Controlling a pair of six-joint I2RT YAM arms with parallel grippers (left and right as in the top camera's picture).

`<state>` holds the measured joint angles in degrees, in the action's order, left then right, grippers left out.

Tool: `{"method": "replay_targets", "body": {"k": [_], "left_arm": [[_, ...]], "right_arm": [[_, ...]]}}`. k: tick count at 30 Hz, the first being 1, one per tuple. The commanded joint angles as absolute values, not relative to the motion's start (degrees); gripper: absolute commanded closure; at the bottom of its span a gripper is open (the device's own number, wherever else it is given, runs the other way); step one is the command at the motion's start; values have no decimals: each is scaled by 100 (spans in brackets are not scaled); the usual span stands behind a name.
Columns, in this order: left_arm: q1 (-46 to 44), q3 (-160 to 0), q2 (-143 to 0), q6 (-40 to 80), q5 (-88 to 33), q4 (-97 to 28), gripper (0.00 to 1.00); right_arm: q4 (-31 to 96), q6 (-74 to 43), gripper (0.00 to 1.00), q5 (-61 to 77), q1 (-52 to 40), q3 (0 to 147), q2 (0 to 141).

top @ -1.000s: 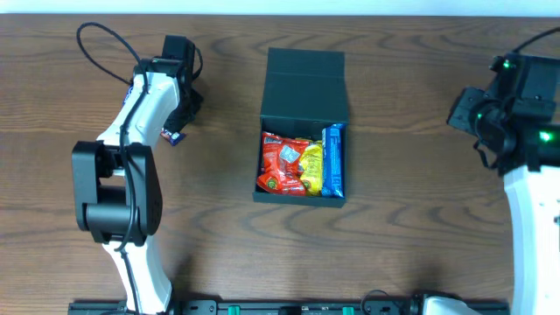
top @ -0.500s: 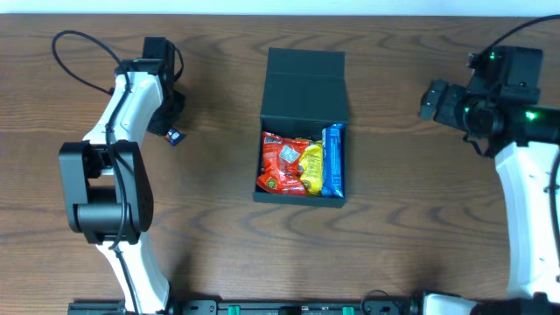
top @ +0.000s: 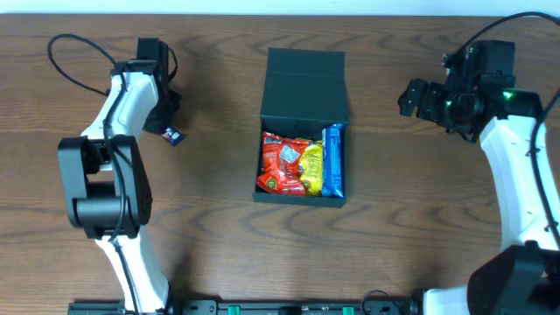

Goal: Pack container

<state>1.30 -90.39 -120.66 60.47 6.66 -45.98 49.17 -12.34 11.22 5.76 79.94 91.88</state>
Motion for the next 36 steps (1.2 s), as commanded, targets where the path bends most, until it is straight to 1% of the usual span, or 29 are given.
{"method": "replay_targets", "body": {"k": [1, 13, 23, 27, 33, 36], "left_arm": [[154, -9011, -12342, 6226, 572, -4556, 63], [257, -9011, -12534, 6219, 526, -4475, 58], [419, -9011, -12536, 6215, 338, -4497, 59], [421, -9011, -12536, 6176, 355, -4427, 62], [429, -9011, -12630, 6167, 329, -4416, 63], [449, -9011, -12794, 6147, 32, -4405, 63]], "right_arm": [[4910, -1151, 1, 1229, 521, 8088, 9198], [5026, -1153, 1, 1227, 521, 8088, 9198], [5120, -1151, 1, 1057, 521, 8088, 9198], [5120, -1151, 1, 1057, 521, 8088, 9198], [5094, -1151, 1, 926, 521, 8088, 9198], [5100, -1151, 1, 921, 521, 8088, 9198]]}}
